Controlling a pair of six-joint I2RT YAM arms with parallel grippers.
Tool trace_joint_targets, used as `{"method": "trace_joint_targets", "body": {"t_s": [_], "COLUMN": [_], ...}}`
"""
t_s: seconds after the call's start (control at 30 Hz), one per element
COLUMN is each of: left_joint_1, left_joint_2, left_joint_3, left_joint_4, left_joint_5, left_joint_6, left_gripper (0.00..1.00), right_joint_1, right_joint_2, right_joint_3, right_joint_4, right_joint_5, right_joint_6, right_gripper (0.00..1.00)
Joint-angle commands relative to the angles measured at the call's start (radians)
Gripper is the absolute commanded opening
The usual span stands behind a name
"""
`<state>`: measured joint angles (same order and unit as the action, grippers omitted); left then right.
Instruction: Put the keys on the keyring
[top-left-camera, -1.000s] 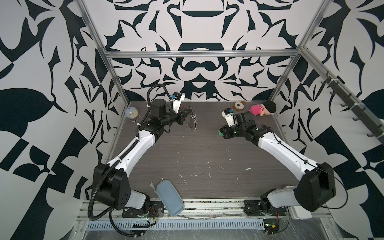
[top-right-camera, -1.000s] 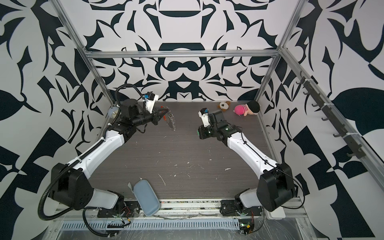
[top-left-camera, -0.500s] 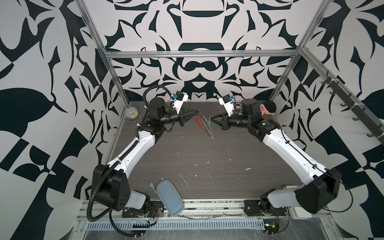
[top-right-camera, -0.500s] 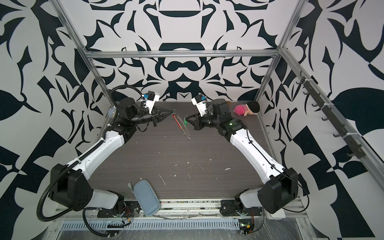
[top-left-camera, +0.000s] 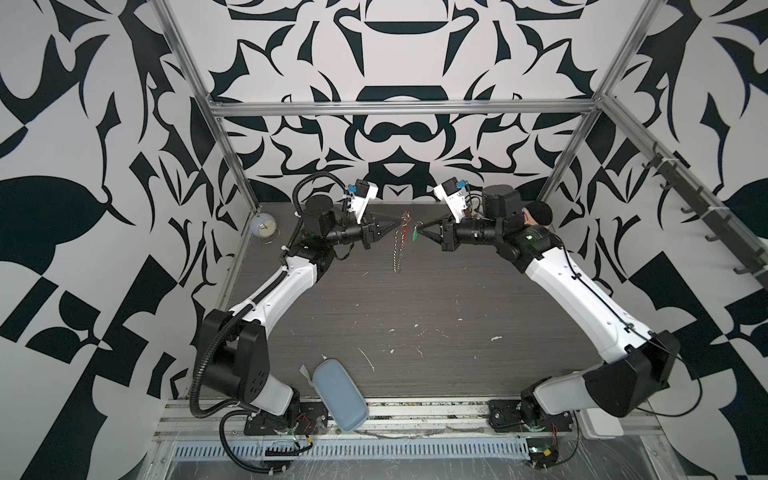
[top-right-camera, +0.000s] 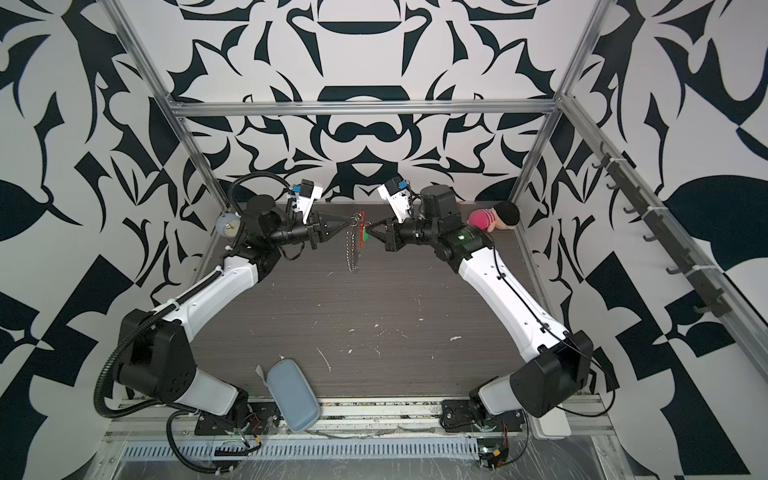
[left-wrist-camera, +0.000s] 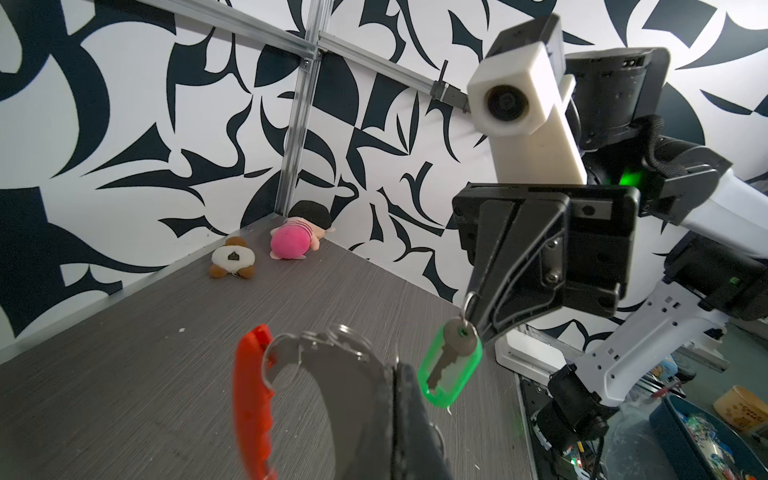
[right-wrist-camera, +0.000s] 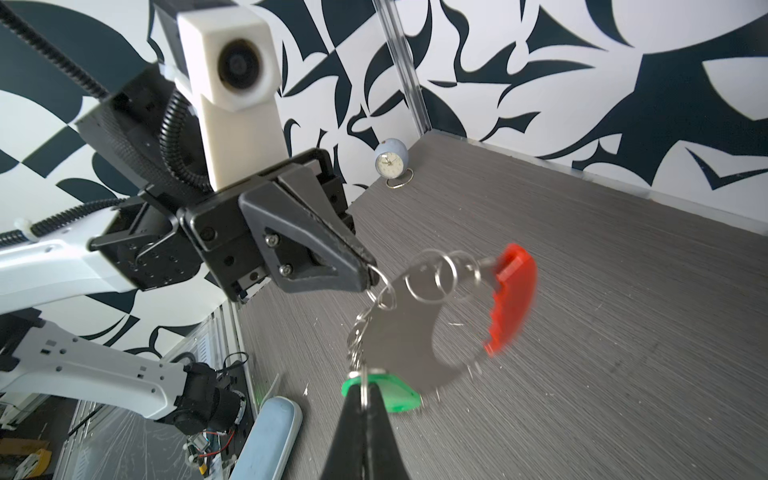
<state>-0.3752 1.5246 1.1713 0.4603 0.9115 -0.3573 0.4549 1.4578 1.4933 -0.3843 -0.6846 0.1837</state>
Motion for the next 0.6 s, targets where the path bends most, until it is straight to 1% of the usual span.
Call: {"method": "trace_joint_targets", "body": {"t_s": [0.0,0.2,0.57], "left_joint_1": [-0.002,-0.002,-0.002], "left_joint_2": [0.001,0.004,0.016], "left_joint_3": [0.030,0.031,0.031], "left_joint_4": [0.059,0.051,0.048], "left_joint_5": [0.003,0.004,0.008], "left_joint_6": [-0.026,-0.026,-0.032], "left_gripper": [0.00,0.00,0.00], "right_joint_1": [0.023,0.052,0.067], "right_joint_2": [0.021,0.080,0.119], "right_joint_3": [0.089,0.164,0.217], "right_joint_4": [-0.058,-0.092,-0.106], "right_joint_5": [0.035,0.080,0.168], "right_joint_6": [-0.048,-0.056,-0.026], "right_gripper": [0.00,0.00,0.00]}}
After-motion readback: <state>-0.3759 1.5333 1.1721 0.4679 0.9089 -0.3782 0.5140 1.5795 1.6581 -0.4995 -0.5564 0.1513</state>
